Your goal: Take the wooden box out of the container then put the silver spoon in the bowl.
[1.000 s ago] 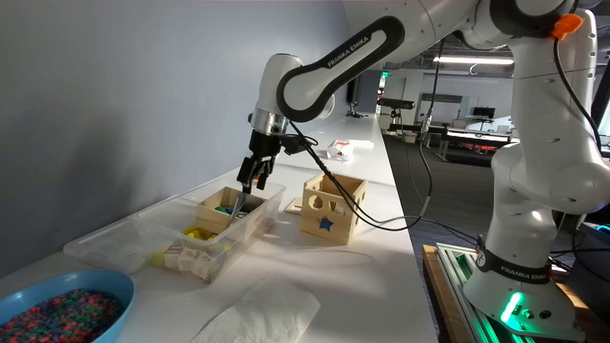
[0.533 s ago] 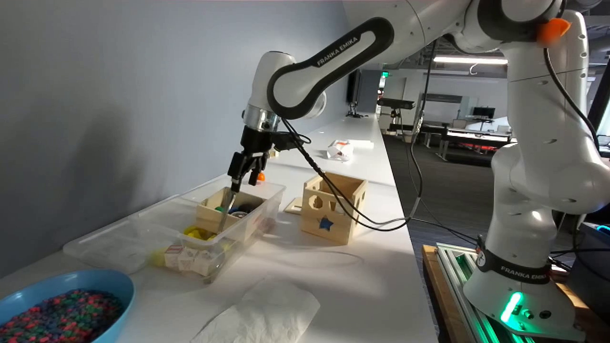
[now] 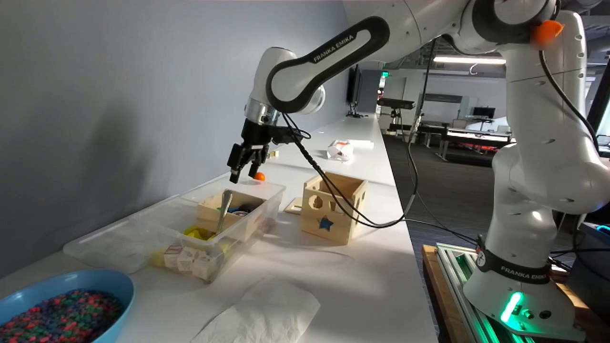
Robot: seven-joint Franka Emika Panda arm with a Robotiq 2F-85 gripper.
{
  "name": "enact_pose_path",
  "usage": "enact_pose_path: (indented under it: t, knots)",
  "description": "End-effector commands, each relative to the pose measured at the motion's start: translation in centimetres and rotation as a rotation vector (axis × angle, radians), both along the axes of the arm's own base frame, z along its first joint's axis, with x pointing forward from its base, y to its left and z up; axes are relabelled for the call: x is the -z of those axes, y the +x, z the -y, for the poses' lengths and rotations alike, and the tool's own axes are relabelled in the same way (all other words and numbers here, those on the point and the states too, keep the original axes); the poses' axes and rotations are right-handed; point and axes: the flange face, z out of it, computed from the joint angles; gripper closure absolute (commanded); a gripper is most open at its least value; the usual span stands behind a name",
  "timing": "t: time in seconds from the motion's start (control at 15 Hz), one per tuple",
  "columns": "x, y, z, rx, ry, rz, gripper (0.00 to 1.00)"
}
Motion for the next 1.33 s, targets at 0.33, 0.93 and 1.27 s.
enact_pose_path:
  t: [0.33, 0.93, 1.27]
  knots:
    - [2.4, -0.1, -0.6, -0.001, -0.023, -0.062, 0.30]
    - [4.5, -0.5, -2.0, -0.044, -0.062, -0.129, 0.76]
    - [4.7, -0.7, -2.0, -0.049, -0.069, -0.153, 1.00]
